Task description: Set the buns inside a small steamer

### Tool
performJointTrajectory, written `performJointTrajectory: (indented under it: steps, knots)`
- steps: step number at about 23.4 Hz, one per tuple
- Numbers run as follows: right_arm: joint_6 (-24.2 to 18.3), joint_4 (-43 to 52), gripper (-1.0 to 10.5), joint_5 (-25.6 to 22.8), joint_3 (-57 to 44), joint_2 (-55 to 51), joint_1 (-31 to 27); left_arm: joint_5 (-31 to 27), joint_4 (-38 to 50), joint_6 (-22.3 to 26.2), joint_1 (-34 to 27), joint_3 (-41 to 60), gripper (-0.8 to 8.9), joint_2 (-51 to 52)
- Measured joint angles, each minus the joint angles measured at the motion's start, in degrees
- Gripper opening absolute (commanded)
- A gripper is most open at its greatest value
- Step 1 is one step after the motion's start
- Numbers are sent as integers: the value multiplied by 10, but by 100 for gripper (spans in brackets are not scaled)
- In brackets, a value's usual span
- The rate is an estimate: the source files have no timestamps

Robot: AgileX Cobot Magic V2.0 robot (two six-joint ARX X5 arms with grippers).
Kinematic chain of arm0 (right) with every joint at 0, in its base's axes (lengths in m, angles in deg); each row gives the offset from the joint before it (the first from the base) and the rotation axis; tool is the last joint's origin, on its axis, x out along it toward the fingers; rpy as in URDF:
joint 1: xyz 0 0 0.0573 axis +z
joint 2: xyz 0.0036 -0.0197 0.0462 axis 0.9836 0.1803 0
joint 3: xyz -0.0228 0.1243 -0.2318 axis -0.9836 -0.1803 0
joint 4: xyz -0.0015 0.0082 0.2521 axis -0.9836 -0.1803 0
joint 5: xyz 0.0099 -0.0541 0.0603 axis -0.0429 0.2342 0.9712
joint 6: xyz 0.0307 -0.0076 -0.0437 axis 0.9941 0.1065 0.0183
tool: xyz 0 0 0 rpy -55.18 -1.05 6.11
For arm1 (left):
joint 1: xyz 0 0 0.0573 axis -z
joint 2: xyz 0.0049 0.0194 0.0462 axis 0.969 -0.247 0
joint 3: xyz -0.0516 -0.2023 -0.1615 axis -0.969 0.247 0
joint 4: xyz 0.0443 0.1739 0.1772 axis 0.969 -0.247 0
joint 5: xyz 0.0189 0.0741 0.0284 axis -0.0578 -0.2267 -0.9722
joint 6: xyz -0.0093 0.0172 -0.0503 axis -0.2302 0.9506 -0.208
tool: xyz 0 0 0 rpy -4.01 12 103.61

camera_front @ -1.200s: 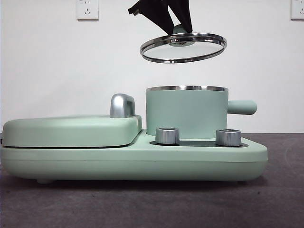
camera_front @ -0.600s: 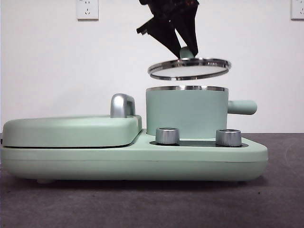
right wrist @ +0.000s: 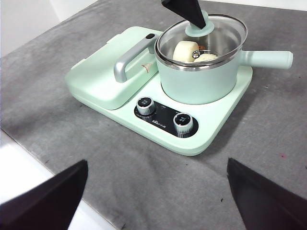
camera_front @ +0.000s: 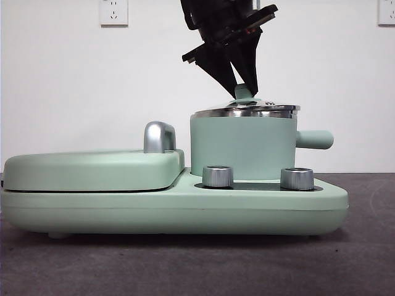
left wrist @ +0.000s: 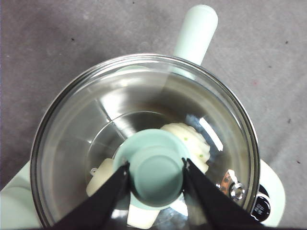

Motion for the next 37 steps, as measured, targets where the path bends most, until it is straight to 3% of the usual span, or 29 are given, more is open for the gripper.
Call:
performJointTrajectory:
  steps: [10,12,14,16,20,26,29,35,37]
  knots:
    - [0,4,464,0,0,0,0,-16,-12,-13,5,-3,32,0]
    - [0,4,464,0,0,0,0,-16,-13,-13,5,-3,125,0]
    - [0,4,464,0,0,0,0,-16,-17,-19,5,-6,301,-1]
    - [0,4,464,0,0,0,0,-18,-37,-30,5,-26,416,-7]
    - [0,4,464,0,0,0,0,-18,-77,-57,5,-100,418,-2]
    - [0,27,464,0,0,0,0,7,-90,-94,5,-99,415,100]
    - [0,51,464,0,0,0,0,36,-90,-103,8,-20,415,192]
    - [0,61,464,0,0,0,0,38,-91,-90,15,305,403,416]
    - [0,61,464,1,0,0,0,38,-89,-89,14,369,403,465]
